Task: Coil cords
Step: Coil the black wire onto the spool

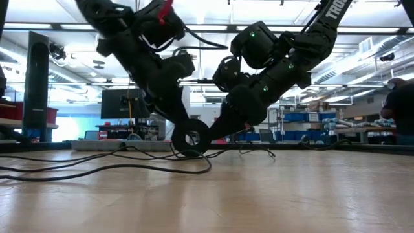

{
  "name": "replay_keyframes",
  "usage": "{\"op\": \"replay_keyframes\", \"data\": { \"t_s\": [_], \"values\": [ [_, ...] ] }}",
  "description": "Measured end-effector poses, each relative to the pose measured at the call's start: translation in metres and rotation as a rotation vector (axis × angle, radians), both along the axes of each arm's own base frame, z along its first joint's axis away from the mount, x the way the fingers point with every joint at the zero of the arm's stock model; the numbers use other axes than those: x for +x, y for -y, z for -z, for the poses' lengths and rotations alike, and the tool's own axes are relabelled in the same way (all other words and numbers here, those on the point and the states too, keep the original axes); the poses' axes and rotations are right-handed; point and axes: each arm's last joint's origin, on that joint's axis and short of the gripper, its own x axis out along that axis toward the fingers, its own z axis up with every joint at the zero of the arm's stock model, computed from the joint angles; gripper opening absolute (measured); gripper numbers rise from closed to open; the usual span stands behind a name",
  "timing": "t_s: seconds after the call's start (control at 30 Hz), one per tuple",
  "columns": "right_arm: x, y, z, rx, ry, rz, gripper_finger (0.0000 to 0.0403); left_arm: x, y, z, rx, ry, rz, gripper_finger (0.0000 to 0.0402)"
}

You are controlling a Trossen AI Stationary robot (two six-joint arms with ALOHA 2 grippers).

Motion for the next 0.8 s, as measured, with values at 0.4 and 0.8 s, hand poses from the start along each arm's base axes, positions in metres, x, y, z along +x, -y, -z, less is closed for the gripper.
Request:
{"op": "replay_keyframes", "data": {
  "t_s": [0.4,0.8],
  "values": [
    [0.000,0.000,0.000,-0.004,-0.005,0.006,0.0000,0.003,-0.005,-0.013,-0.025,-0.085,0.028,0.0074],
    [-0.001,0.000,0.001,0.001,-0.006,0.003,0.0000,0.010,-0.008,-0.004,-0.012,-0.077,0.028,0.0074]
  ]
}}
